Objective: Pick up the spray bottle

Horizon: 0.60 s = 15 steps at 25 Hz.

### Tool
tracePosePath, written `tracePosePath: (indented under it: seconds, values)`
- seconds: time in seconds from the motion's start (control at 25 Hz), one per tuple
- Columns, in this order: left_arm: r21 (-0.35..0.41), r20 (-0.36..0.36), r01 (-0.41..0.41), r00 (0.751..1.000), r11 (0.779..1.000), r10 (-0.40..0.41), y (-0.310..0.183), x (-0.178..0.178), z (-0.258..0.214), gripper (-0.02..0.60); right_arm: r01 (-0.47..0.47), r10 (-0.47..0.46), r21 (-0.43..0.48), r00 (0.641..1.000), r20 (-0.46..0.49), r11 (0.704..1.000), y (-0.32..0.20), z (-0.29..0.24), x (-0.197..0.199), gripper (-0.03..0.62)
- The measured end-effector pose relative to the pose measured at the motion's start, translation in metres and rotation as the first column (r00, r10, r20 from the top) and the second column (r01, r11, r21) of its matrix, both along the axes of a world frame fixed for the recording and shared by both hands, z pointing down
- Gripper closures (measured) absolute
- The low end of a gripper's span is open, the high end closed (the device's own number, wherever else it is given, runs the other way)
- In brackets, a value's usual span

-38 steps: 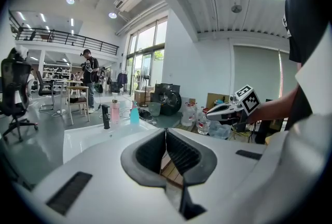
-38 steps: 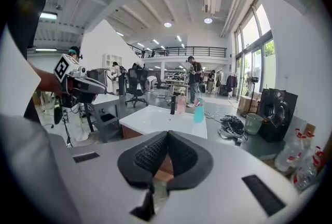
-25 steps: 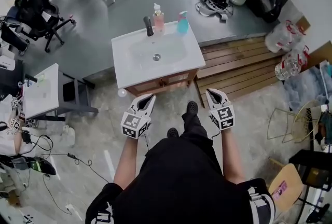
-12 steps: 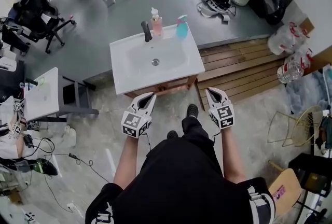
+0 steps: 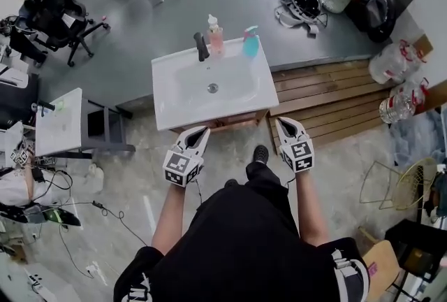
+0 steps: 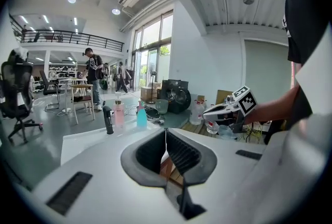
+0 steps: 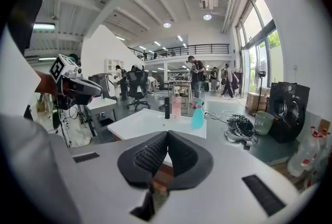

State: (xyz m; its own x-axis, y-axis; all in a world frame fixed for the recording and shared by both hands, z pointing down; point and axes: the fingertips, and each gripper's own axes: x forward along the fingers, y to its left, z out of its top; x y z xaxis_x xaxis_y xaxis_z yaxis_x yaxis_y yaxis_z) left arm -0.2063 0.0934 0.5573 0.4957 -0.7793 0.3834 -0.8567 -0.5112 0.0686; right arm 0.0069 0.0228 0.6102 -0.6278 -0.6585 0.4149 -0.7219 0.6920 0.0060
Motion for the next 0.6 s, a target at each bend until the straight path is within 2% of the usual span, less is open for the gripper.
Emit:
tracePosePath:
  seconds: [0.24, 0.6]
  values:
    - [0.013, 0.019, 0.031, 0.999, 0.999, -0.031, -0.032, 0.011, -0.009, 0.558, 0.058, -0.058, 0.018, 0.998, 0.012, 0.998, -0.043, -0.006, -0.005, 0.577]
    - [0.036, 0.004, 0.092, 0.996, 0.995, -0.092, -0.080, 0.039, -0.021, 0.558, 0.103, -0.103, 0.028, 0.995, 0.006, 0.994, -0.100, -0.017, 0.026, 0.577]
